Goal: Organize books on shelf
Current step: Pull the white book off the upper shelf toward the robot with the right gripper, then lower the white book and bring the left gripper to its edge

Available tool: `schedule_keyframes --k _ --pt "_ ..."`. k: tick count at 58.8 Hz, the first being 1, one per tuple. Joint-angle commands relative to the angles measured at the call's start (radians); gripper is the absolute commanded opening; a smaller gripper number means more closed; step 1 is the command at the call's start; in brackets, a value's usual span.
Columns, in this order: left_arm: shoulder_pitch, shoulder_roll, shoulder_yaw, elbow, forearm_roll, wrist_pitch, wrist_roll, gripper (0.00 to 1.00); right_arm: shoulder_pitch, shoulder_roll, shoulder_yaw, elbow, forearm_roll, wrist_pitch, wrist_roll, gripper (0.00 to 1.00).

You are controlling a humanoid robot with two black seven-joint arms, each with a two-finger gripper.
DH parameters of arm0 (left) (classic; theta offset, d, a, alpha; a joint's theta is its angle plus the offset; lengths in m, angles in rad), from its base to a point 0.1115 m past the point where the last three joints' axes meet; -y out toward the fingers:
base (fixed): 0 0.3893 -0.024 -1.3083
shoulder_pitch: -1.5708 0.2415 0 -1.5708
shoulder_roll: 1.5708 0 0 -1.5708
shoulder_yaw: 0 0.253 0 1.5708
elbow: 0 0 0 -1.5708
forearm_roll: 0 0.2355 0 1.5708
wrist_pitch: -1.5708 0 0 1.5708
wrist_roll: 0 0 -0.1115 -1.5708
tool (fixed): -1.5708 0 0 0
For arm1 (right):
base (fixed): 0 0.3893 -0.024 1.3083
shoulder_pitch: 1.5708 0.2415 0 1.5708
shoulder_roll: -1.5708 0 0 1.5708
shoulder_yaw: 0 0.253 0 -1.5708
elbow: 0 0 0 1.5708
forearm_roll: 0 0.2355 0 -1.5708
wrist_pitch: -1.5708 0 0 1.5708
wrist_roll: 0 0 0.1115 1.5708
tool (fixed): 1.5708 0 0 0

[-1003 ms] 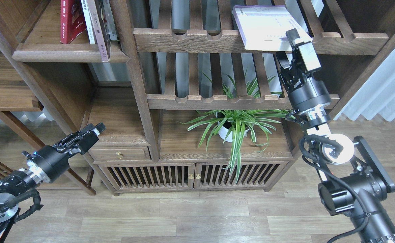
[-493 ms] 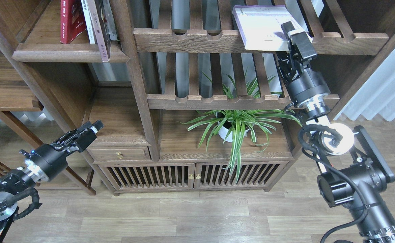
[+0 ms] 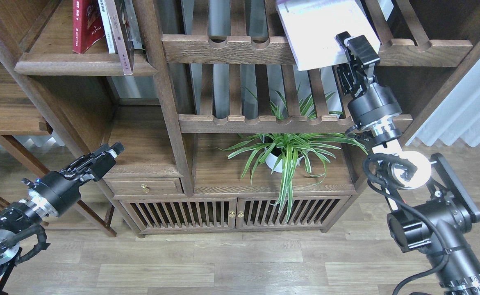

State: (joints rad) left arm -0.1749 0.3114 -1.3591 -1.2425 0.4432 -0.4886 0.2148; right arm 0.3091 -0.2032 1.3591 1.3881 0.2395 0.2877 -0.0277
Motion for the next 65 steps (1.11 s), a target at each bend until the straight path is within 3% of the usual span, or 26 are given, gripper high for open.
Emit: schedule_keyframes --k 1,21,31,47,65 --pt "0.002 0.000 -0.002 0.001 0.000 0.000 -0.002 0.58 -0.060 -0.007 0.005 0.055 0.004 0.044 -0.001 0.05" --pt "-0.005 -0.034 -0.003 0.029 -0.032 0.000 -0.006 0.60 -0.263 0.008 0.011 0.285 0.021 0.108 0.006 0.05" --pt "-0.015 -0.086 0.006 0.032 -0.116 0.000 -0.003 0.61 -0.369 0.008 -0.005 0.293 0.021 0.200 0.005 0.05" --pt "-0.017 -0.129 0.040 0.051 -0.245 0.000 -0.002 0.65 -0.528 0.005 -0.074 0.295 0.020 0.201 0.002 0.05" --pt "-0.006 -0.159 0.210 0.055 -0.439 0.000 0.000 0.69 -0.639 0.004 -0.236 0.295 -0.025 0.201 0.002 0.05"
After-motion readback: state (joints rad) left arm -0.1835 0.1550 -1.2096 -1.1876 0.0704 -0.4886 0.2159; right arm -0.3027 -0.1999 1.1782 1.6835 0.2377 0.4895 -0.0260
